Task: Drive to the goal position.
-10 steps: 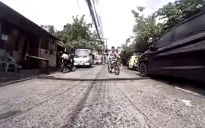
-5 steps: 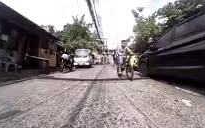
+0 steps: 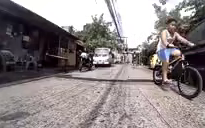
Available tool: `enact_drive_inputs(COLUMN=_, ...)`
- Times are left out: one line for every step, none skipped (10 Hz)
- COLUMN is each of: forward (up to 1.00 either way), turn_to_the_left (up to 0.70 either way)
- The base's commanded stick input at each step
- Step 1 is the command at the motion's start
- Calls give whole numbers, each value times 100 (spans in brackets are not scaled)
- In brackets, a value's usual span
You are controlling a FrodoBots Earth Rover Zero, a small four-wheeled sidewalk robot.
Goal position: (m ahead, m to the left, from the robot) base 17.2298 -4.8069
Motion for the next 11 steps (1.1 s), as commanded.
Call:
enact_drive_inputs(forward=70, turn_to_the_left=0)
enact_drive_inputs(forward=70, turn_to_the_left=0)
enact_drive_inputs(forward=70, turn_to_the_left=0)
enact_drive_inputs(forward=70, turn_to_the_left=0)
enact_drive_inputs(forward=70, turn_to_the_left=0)
enact_drive_inputs(forward=70, turn_to_the_left=-8)
enact_drive_inputs(forward=70, turn_to_the_left=-23)
enact_drive_inputs(forward=56, turn_to_the_left=0)
enact_drive_inputs(forward=23, turn_to_the_left=0)
enact_drive_inputs(forward=70, turn_to_the_left=0)
enact_drive_inputs(forward=70, turn_to_the_left=0)
